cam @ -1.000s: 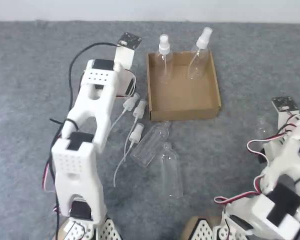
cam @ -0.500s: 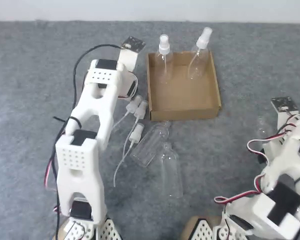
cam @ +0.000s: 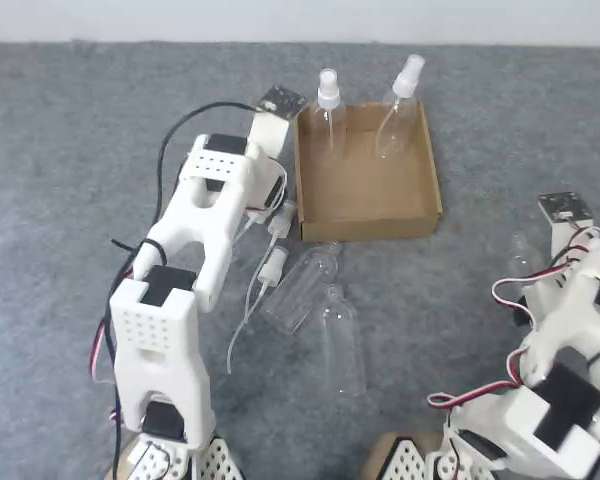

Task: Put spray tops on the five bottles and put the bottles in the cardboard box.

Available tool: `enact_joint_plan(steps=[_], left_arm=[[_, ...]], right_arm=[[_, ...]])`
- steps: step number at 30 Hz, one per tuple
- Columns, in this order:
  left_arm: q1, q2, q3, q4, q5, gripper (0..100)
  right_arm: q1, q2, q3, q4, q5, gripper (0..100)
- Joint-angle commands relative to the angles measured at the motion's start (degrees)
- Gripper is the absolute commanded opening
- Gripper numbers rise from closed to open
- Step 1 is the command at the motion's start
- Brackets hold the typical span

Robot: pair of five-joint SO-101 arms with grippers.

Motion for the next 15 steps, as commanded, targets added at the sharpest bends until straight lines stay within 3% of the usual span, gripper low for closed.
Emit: enact_joint_plan(steps=[1, 11, 15], left_arm=[[-0.1, -1.9, -0.4, -1.9, 0.4, 14], [-1.9, 7.6, -9.6, 0.6, 0.4, 14], [-1.9, 9.1, -14.2, 5.0, 0.4, 3]], right_arm=[[-0.4, -0.2, -3.2, 0.0, 0.3, 0.9], [-0.4, -0.3, -0.9, -0.6, 0.5, 1.0], [-0.4, -0.3, -0.9, -0.5, 0.6, 1.0]])
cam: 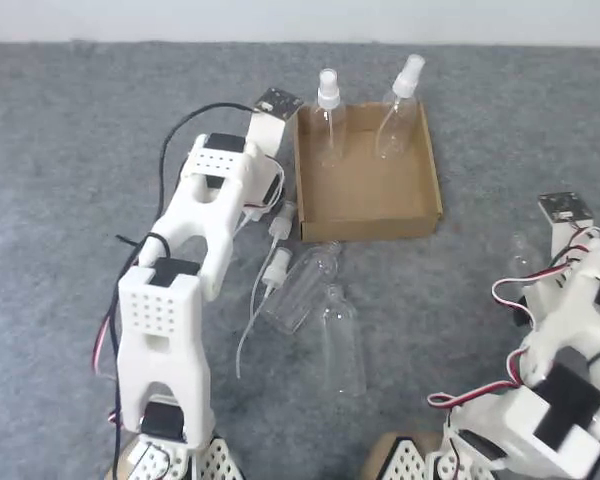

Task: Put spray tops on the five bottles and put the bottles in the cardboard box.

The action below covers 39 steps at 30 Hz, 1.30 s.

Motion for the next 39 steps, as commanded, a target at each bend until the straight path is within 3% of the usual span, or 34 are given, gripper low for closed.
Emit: enact_joint_plan(steps=[1, 8, 13, 18, 22, 28, 34, 39], left_arm=[[-0.8, -0.4, -5.3, 3.8, 0.9, 1], [-3.8, -9.5, -5.4, 13.6, 2.3, 1], [-4.6, -22.7, 6.7, 16.1, 3.0, 1], [-2.8, -42.0, 32.9, 5.9, 3.1, 1], [-3.0, -54.9, 46.8, 1.6, 3.3, 1], [-3.2, -62.1, 54.9, -0.3, 3.2, 1], [-3.2, -62.6, 61.3, -6.4, 3.1, 1], [-3.2, -62.5, 61.4, -6.6, 3.1, 1]], right_arm=[[-0.4, -0.3, -0.9, -0.5, 0.6, 1.0], [-0.6, -0.4, -0.9, -0.2, 0.3, 1.0], [-0.7, -0.4, -0.9, 0.0, 0.2, 4.4], [-0.6, -0.4, -0.8, 0.0, 0.3, 19.9], [-2.1, -0.9, -1.7, -0.7, 0.6, 22.8], [-6.8, -0.3, -9.6, 6.9, 0.2, 23.3], [-10.5, 0.0, -20.8, 11.0, -4.1, 34.0], [-14.7, 7.5, -26.9, 15.7, -3.0, 32.5]])
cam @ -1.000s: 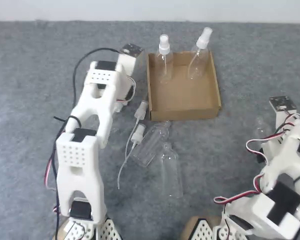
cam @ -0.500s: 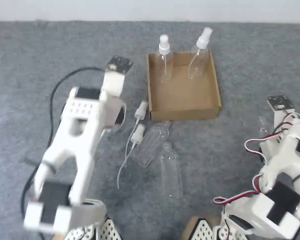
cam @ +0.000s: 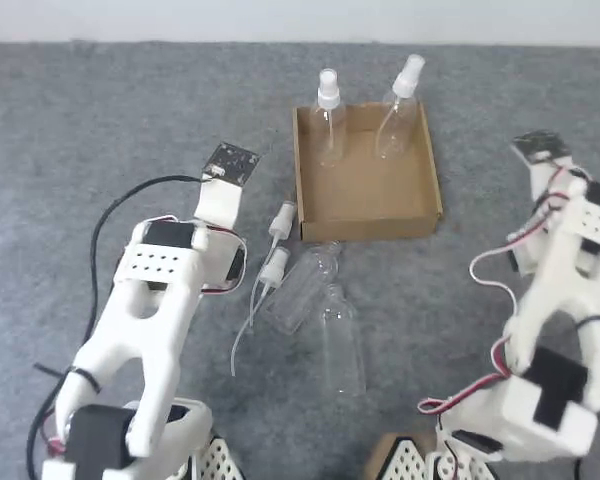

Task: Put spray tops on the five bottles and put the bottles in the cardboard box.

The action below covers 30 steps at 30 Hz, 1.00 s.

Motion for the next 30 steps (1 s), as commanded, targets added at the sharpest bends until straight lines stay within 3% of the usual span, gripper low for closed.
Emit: enact_joint_plan(steps=[1, 9, 18, 22, 27, 30], left_arm=[[-0.2, -2.6, -0.3, -1.3, 0.4, 1], [-0.2, -2.5, -0.1, -1.3, 0.4, 1], [-0.2, -2.5, -0.1, -1.4, 0.4, 1], [-0.2, -2.5, -0.1, -2.7, 0.4, 1], [-1.5, -4.3, -4.3, -2.9, 0.0, 1], [-4.0, -8.5, -9.5, 0.3, 0.2, 1]], right_arm=[[-3.2, 6.8, -8.3, 3.1, -0.1, 32.4], [0.3, 21.3, -18.8, 3.1, 0.2, 31.6], [1.3, 28.8, -23.7, 3.1, 0.3, 9.5], [1.3, 26.9, -25.3, 3.3, -0.1, 0.6], [-1.6, 15.3, -25.1, 7.5, -0.4, 0.6], [-6.1, 4.8, -22.2, 6.9, -4.7, 0.6]])
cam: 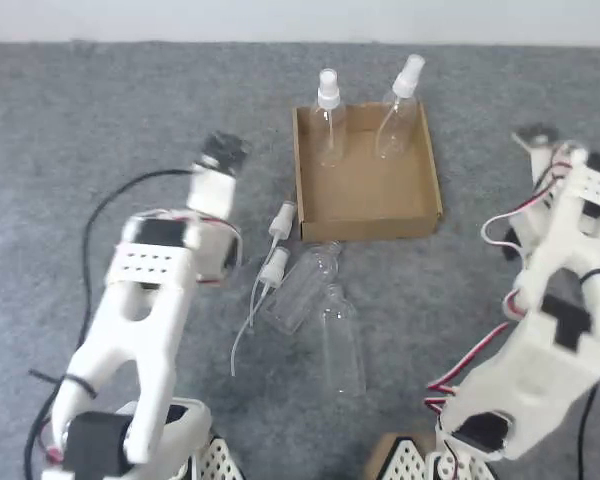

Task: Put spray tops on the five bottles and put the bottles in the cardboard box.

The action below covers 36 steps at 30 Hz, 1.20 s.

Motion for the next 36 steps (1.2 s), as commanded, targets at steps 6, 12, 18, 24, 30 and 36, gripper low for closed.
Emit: enact_joint_plan(steps=[6, 12, 18, 24, 30, 36], left_arm=[[-6.6, -18.7, -18.3, 8.9, 0.6, 1], [-8.2, -29.6, -27.0, 9.7, 7.7, 1], [-6.0, -31.6, -29.8, 5.5, 18.1, 1], [-4.7, -30.9, -28.7, -1.8, 25.1, 1], [-3.0, -30.6, -25.4, -5.8, 28.9, 1], [0.3, -30.6, -21.1, -10.0, 28.9, 1]], right_arm=[[-23.9, -40.2, 18.9, -8.3, -14.4, 0.6], [-44.8, -58.9, 35.9, -19.7, -26.0, 0.6], [-60.7, -62.2, 46.1, -34.7, -30.1, 0.6], [-68.4, -63.0, 58.6, -45.0, -29.7, 0.6], [-72.9, -66.3, 66.6, -58.2, -30.2, 0.6], [-72.8, -71.3, 73.8, -66.2, -34.1, 0.6]])
